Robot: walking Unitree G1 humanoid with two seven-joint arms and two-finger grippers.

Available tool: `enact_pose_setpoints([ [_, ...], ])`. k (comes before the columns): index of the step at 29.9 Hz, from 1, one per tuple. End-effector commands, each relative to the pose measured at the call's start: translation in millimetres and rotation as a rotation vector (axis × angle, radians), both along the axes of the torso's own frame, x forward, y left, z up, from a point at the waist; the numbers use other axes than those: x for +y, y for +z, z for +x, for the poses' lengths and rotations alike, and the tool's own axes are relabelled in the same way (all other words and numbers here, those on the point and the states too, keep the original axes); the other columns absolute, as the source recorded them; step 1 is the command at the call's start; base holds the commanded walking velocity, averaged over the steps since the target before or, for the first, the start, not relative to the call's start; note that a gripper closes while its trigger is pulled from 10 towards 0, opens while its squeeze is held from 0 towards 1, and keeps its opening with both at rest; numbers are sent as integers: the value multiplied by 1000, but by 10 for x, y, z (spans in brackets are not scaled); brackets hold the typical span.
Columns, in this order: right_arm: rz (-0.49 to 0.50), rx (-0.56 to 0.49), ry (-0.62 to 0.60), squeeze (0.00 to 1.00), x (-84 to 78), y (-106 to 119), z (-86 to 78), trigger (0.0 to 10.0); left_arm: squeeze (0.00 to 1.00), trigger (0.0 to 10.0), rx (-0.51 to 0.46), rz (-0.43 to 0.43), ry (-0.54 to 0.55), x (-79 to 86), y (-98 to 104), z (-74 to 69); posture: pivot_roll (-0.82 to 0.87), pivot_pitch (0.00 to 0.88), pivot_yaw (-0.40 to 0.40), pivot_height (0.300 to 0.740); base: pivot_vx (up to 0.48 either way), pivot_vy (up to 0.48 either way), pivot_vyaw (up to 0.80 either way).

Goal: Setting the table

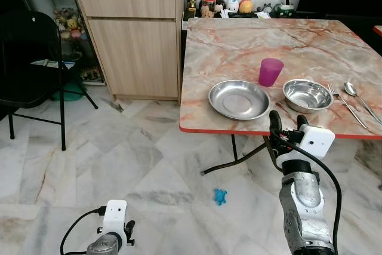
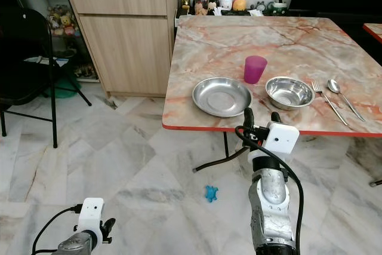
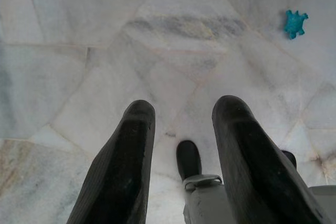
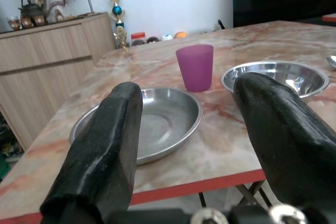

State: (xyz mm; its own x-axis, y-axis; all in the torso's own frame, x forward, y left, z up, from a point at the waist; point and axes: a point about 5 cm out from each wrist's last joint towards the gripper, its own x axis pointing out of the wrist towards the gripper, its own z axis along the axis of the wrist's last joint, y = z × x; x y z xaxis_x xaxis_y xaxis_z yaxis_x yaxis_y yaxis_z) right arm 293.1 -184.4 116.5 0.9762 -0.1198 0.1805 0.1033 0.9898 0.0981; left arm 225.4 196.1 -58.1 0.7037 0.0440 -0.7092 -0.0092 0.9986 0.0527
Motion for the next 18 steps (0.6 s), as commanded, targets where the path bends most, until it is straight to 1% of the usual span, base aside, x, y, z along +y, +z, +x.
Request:
enact_pose_setpoints([
  [1,-19,-13,12,0,20,44,-22,10000,0,10000,1,6,-1,6,-3,-7,9,0,-27,740,0,0,425],
  [2,-37,-13,18,0,29,48,-25,10000,0,10000,1,6,-1,6,-3,-6,8,0,-28,740,0,0,800],
  [5,-47,-12,23,0,36,49,-28,10000,0,10000,0,5,0,5,-2,-5,8,0,-28,740,0,0,800],
  [6,-24,-7,13,0,23,37,-32,10000,0,10000,-1,5,-1,3,-2,-4,9,3,-30,740,0,0,0],
  [8,-10,-4,0,0,8,30,-35,10000,0,10000,-2,5,-1,2,-2,-4,9,3,-30,740,0,0,0],
  [18,-4,-2,10,0,7,37,-34,10000,0,10000,-3,3,2,-4,-2,-3,8,7,-33,740,0,0,0],
])
